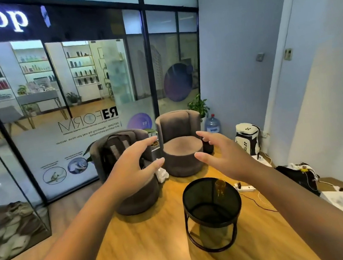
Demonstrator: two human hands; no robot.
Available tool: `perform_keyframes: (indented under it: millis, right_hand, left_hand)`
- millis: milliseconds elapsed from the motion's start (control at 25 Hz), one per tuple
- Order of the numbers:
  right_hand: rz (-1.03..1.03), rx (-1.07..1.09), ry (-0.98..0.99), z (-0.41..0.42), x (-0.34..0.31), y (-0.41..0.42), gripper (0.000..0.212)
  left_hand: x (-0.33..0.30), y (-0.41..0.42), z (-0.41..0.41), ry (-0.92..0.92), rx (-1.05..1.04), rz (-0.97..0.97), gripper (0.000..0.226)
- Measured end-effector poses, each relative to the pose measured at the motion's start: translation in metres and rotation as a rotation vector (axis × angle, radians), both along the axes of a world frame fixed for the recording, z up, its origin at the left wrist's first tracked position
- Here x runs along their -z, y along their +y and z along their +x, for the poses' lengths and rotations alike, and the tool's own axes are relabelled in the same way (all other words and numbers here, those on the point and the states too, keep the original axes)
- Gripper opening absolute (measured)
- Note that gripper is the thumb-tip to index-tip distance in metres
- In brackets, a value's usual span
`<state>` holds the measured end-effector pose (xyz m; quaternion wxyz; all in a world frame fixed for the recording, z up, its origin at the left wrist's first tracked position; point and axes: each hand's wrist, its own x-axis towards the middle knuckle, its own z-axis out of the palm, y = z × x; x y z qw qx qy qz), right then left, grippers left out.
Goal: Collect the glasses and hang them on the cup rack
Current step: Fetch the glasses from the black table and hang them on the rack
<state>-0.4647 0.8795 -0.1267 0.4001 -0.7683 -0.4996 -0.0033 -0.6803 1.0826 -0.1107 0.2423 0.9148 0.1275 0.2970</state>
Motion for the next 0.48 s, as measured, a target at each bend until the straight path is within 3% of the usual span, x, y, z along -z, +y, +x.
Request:
perform_keyframes:
  millis: [480]
  right_hand:
    - [-0.063,0.222,0.068,0.151,0.037,0.129,0.078]
  left_hand:
    - [0.035,0.165,0.215,0.061,0.209,-0.071,0.073]
